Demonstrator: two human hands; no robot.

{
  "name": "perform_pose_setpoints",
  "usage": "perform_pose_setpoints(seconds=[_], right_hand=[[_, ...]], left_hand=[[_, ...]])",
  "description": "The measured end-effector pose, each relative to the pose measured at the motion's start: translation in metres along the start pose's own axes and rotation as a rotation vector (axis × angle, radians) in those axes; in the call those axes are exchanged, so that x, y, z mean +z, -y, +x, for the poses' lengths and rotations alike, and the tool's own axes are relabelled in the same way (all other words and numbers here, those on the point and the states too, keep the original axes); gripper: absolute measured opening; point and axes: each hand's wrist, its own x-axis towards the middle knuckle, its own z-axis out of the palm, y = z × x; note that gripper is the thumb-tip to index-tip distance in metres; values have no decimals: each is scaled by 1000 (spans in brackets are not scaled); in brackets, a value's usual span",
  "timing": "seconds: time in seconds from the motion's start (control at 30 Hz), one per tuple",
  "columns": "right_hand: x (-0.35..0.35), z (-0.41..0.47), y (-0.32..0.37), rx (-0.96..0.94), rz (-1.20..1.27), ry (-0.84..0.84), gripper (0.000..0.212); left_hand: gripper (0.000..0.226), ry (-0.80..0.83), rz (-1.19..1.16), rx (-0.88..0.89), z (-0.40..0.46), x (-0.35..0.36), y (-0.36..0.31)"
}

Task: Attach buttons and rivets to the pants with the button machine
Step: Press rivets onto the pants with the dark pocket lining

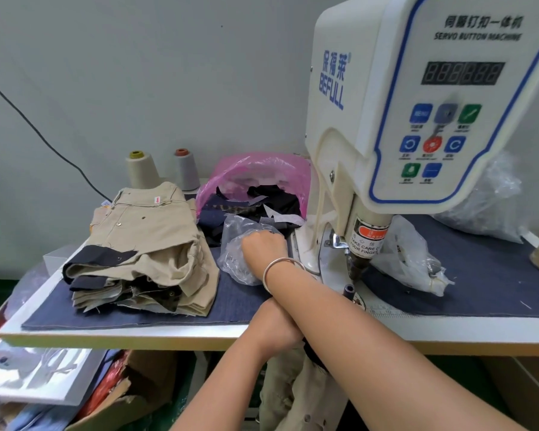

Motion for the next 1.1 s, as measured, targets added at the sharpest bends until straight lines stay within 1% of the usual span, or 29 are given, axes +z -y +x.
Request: perform_pose_setpoints(seconds=[0.1,0.13,0.2,0.23,0.3,0.37,0.43,0.47,0.5,0.6,0.67,0.8,0.83,0.9,1.0,1.07,1.1], right_hand=[[1,0,-1,-7,-6,8,29],[2,1,-1,-11,0,13,28],[4,1,-2,-27,19,8,27],[4,1,-2,-32,35,3,26],[3,-1,-3,-15,111,3,24],[0,-3,-5,46,286,-18,21],[-7,-9,-6,130,561,-84,14],[-10,-14,-7,170,698,-126,7],[-14,-19,-8,203,813,-172,5],[-25,-42,-12,247,1017,-275,18],[-33,-62,-16,267,1164,-284,21],[-45,-112,-23,282,1511,-277,19],[-46,-128,-26,295,1580,-262,18],[-45,-158,-35,337,1652,-238,18],[-41,-194,-58,447,1715,-239,16],[-40,-206,-76,510,1691,-244,14],[-39,-210,-84,528,1672,-232,18]], left_hand=[[55,30,26,-29,-2,-1,-2],[54,25,27,-28,-2,-1,-1],[41,6,24,-14,-1,0,0],[38,-6,16,-7,-1,0,0],[41,-29,0,10,0,1,1],[29,-33,-31,23,0,1,2],[10,-40,-67,28,0,1,2],[10,-45,-86,40,-1,1,3],[13,-45,-103,56,-1,1,3],[16,-40,-136,76,-1,0,3],[19,-41,-137,101,-1,0,4],[33,-63,-139,123,-1,2,6],[31,-65,-121,138,-1,2,5],[24,-63,-91,158,-2,1,2],[13,-66,-135,177,-2,1,2],[9,-63,-111,181,-1,1,4],[9,-62,-100,178,0,1,5]])
